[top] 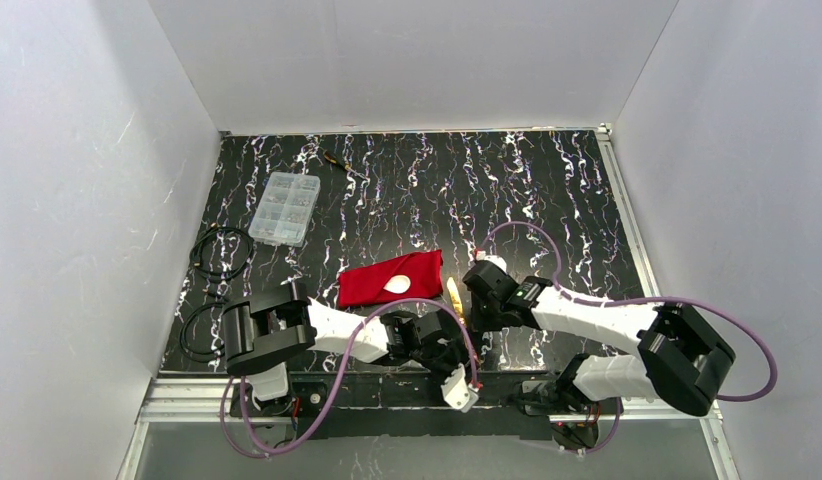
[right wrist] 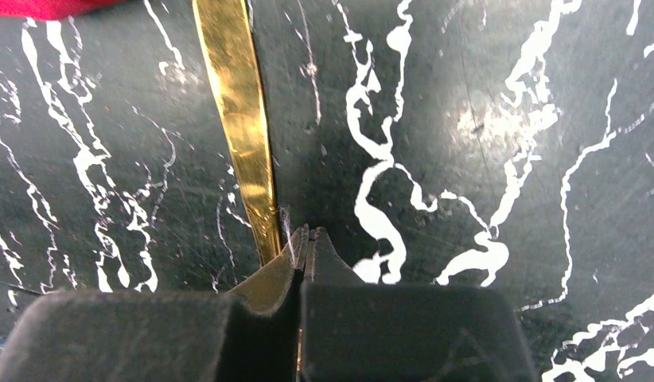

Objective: Fold the napkin into a case and place the utensils inside
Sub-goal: Move the knife to the corner of the board.

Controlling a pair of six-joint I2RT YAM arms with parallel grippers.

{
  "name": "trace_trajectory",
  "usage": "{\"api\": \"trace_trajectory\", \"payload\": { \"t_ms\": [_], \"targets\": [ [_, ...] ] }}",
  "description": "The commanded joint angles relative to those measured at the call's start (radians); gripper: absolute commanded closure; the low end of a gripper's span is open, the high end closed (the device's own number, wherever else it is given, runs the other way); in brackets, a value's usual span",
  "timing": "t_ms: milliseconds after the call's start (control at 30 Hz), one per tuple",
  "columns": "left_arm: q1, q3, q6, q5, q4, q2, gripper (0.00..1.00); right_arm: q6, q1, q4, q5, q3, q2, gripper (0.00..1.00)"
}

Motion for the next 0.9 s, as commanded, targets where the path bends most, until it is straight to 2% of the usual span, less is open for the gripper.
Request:
{"api": "trace_trajectory", "payload": {
  "t_ms": [0, 100, 233, 367, 567, 700, 867],
  "targets": [
    [0.007, -0.007, 0.049, 0.027, -0.052, 0.003, 0.62, 0.036, 0.008, -0.104, -0.027, -0.016, -0.035, 0.99],
    [0.010, -0.001, 0.059, 0.035, -0.066, 0.003, 0.61, 0.050, 0.021, -0.121, -0.034, -0.009, -0.042, 0.99],
    [0.012, -0.008, 0.047, 0.008, -0.071, -0.009, 0.54, 0.071, 0.063, -0.122, -0.046, -0.012, -0.040, 0.99],
    [0.016, 0.013, 0.061, -0.014, -0.122, 0.009, 0.54, 0.077, 0.091, -0.133, -0.051, 0.003, -0.014, 0.99],
    [0.017, 0.025, 0.070, 0.006, -0.142, 0.026, 0.63, 0.076, 0.106, -0.159, -0.058, 0.039, -0.020, 0.99],
    [0.017, 0.015, 0.065, -0.025, -0.167, 0.005, 0.73, 0.055, 0.106, -0.189, -0.036, 0.082, -0.015, 0.99],
    [0.017, 0.005, 0.018, -0.037, -0.193, -0.007, 0.75, 0.016, 0.097, -0.211, -0.002, 0.141, -0.008, 0.99]
  ]
}}
